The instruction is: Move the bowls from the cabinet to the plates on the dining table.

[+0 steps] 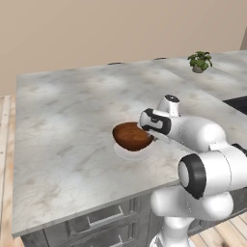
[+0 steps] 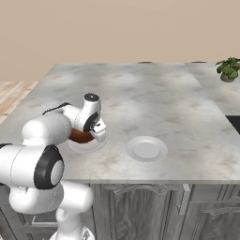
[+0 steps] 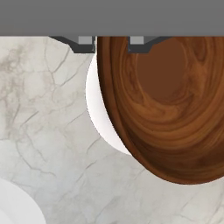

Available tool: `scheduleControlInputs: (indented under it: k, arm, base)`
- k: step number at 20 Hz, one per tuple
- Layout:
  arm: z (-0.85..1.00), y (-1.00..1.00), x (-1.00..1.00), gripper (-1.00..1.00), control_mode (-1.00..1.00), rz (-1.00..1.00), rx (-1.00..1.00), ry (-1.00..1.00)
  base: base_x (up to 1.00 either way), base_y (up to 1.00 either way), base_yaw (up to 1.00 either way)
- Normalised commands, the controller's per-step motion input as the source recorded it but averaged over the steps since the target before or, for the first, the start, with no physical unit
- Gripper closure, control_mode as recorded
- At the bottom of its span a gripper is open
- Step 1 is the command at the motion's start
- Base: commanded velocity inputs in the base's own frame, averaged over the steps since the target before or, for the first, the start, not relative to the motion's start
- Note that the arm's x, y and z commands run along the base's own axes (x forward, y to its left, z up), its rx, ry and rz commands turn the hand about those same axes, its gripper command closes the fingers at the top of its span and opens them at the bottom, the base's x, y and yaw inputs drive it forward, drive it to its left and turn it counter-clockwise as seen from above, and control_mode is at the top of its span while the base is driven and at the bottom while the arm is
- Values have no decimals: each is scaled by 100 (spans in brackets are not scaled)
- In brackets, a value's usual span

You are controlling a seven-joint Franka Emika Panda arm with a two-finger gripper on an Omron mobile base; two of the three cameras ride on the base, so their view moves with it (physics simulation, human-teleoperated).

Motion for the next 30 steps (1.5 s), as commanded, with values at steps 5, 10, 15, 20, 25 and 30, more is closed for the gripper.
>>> scheduleControlInputs:
  k: [5, 10, 15, 20, 25, 30]
  arm:
    - [-17, 0, 0, 100, -100, 0, 0, 0]
    - [-21, 0, 4, 100, -100, 0, 0, 0]
    - [-16, 0, 15, 100, -100, 0, 0, 0]
    - [-10, 0, 20, 100, -100, 0, 0, 0]
    - [-6, 0, 7, 100, -100, 0, 0, 0]
    - [0, 0, 0, -100, -100, 0, 0, 0]
  base:
    - [0, 0, 0]
    - [0, 0, 0]
    - [0, 0, 0]
    - [0, 0, 0]
    - [0, 0, 0]
    - [0, 0, 0]
